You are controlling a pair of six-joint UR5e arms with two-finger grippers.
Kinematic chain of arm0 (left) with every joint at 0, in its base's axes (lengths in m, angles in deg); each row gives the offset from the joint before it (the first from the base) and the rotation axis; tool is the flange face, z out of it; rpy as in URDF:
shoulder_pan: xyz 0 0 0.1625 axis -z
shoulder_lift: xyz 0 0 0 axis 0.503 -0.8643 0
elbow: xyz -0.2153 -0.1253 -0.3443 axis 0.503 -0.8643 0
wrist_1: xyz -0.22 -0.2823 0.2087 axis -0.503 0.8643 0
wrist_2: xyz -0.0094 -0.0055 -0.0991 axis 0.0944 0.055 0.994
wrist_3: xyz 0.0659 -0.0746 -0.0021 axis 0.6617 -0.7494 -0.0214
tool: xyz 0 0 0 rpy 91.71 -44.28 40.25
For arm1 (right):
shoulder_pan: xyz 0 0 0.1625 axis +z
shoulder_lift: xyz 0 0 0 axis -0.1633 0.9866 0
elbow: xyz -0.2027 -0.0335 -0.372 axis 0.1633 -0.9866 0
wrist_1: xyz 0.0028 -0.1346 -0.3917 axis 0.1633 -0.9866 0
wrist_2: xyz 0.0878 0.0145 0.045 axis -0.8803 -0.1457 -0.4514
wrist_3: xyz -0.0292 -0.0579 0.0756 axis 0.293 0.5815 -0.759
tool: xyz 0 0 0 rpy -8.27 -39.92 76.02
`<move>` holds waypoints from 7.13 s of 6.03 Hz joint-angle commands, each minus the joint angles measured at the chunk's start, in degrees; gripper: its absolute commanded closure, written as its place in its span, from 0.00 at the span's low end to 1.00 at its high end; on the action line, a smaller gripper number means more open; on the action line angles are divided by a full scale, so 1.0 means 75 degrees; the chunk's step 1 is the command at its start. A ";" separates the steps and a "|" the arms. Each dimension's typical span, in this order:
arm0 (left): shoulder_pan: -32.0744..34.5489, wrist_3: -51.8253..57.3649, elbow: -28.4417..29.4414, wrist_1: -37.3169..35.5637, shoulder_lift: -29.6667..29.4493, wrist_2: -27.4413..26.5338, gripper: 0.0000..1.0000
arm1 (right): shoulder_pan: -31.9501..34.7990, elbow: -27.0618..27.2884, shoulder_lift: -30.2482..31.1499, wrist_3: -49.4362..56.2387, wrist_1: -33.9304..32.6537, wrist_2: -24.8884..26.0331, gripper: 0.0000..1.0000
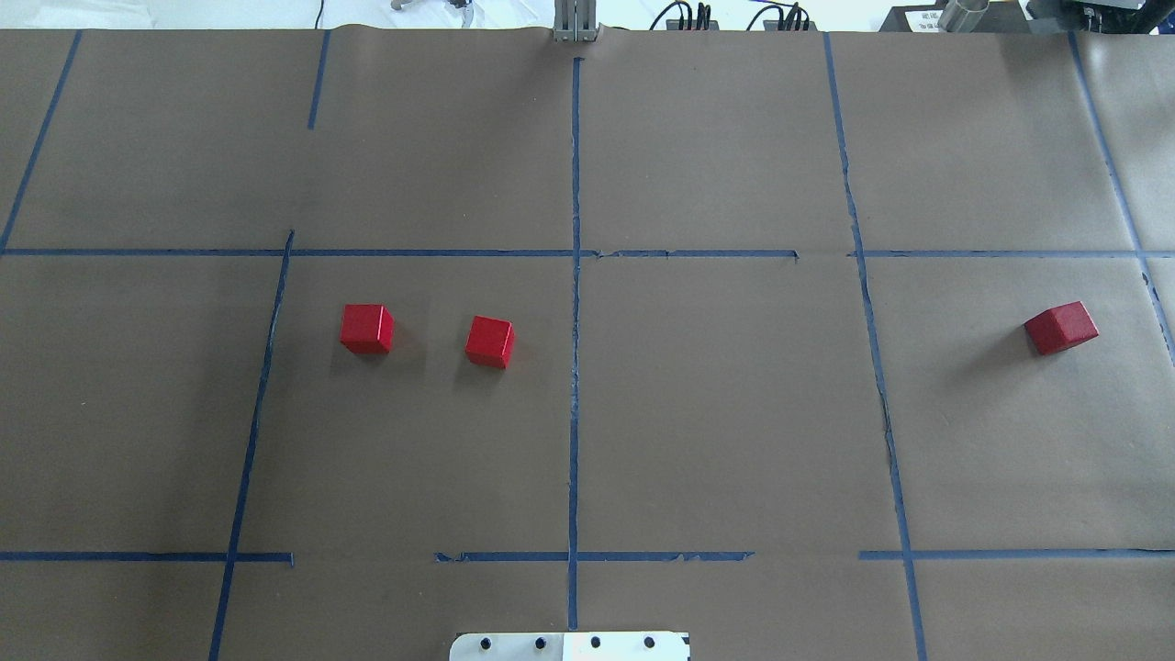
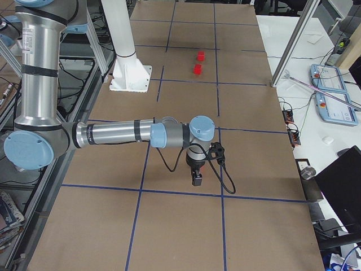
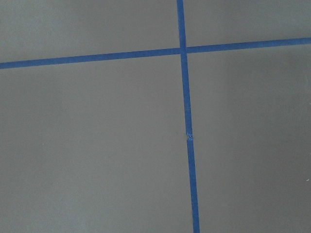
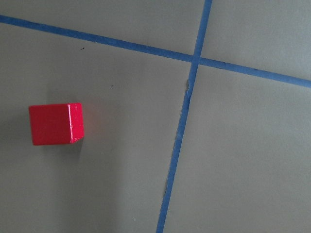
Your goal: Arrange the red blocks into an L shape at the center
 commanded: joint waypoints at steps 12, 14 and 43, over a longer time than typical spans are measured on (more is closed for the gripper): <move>-0.0022 -0.0012 0.0277 0.0143 -0.0878 -0.0042 0.00 | -0.3035 -0.2061 -0.0658 -0.3788 0.4600 0.0517 0.00; -0.0022 -0.0012 0.0289 0.0143 -0.0878 -0.0054 0.00 | -0.3177 -0.2049 -0.0646 -0.3777 0.4554 0.0658 0.65; -0.0022 -0.0012 0.0277 0.0119 -0.0855 -0.0030 0.00 | -0.8251 -0.1817 -0.6903 -1.0821 0.0440 0.3330 0.01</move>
